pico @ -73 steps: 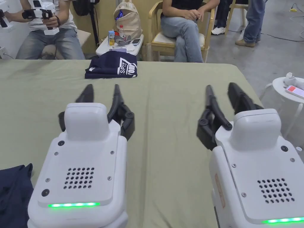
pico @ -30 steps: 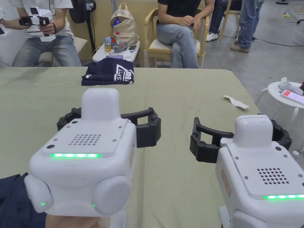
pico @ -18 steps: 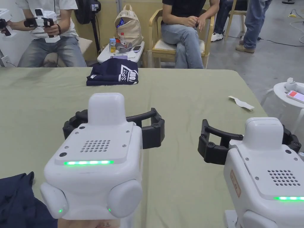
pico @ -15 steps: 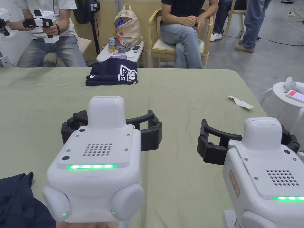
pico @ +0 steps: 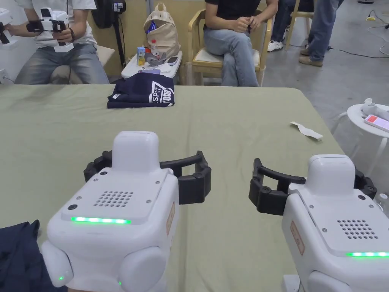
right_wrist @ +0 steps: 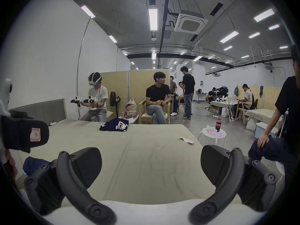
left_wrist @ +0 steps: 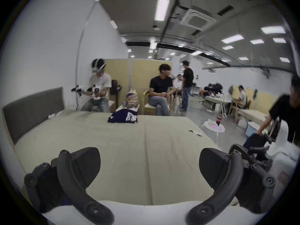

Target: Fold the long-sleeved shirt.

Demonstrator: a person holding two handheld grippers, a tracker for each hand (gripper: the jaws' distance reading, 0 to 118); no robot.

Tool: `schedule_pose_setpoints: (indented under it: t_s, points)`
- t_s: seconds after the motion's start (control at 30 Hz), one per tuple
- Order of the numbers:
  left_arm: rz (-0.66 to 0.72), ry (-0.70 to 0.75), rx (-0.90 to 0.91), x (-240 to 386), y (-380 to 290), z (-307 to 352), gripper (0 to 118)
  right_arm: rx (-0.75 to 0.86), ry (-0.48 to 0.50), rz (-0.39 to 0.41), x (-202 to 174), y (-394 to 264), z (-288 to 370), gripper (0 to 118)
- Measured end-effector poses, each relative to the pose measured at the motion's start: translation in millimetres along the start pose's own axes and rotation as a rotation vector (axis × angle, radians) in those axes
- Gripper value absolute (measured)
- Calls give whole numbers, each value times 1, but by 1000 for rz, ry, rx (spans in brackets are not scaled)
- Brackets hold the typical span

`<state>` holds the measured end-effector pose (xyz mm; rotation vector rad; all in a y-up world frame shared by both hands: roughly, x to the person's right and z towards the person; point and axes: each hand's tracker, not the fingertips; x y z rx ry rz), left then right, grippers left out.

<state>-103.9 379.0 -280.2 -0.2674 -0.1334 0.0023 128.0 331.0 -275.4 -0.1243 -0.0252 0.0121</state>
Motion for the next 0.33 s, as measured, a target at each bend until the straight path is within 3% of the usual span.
schedule_pose_setpoints:
  t_s: [0.07, 0.13, 0.33]
  points:
    - [86, -64, -38, -3, 1, -3, 117, -5, 0, 2, -1, -2, -2, 118]
    - [194, -40, -6, -7, -1, -3, 117, -12, 7, -6, -1, -3, -3, 118]
    - [235, -36, -19, -14, -1, -7, 117, -4, 4, 2, -4, -3, -1, 118]
